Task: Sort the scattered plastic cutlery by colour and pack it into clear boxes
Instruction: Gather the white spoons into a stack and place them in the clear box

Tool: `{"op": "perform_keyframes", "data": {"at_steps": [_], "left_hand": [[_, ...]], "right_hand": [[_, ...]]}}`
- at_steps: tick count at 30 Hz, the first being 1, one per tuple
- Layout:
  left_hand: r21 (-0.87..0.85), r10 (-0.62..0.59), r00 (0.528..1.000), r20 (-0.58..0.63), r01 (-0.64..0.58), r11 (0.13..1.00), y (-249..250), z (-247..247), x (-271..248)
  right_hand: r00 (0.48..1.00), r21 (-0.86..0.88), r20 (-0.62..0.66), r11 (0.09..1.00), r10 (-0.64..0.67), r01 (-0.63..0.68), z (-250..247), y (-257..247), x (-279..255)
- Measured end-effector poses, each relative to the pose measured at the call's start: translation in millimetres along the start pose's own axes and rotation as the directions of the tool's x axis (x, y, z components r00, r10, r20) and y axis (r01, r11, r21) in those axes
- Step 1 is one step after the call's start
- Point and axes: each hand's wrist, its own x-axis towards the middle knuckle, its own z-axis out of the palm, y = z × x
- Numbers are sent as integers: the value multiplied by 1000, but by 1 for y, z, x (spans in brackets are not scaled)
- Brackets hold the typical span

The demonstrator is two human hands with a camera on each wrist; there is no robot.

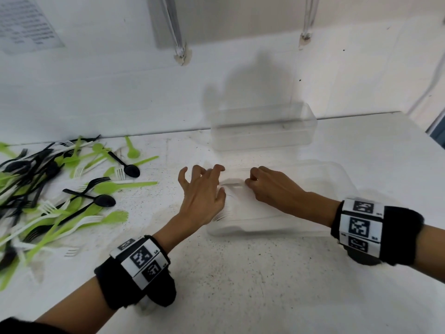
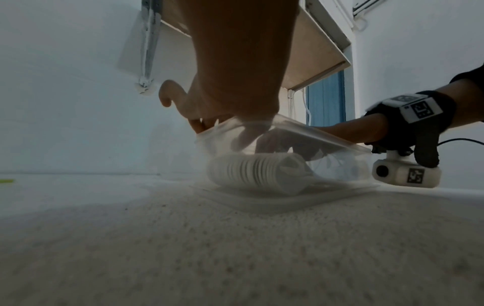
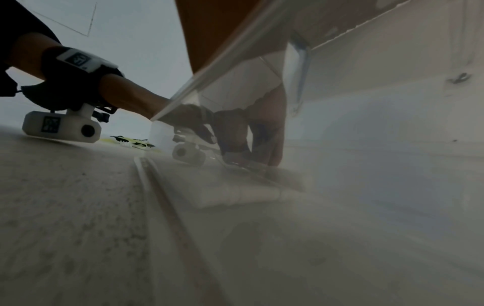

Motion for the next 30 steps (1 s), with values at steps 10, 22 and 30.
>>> {"op": "perform_keyframes", "data": {"at_steps": [10,22,30], "left_hand": [[-139,231,969,92,-217,966,3,-3,3],[-129,224,974,29,-219,967,1,3,2],[-125,178,982,65,-169,978,5,1,3]], "right_hand": [[996,-3,-56,998,-66,66,2,-1,3],[964,326,-213,942,157,-81,5,44,-38],[984,355,-48,924,170,-142,8,46,-32]]}}
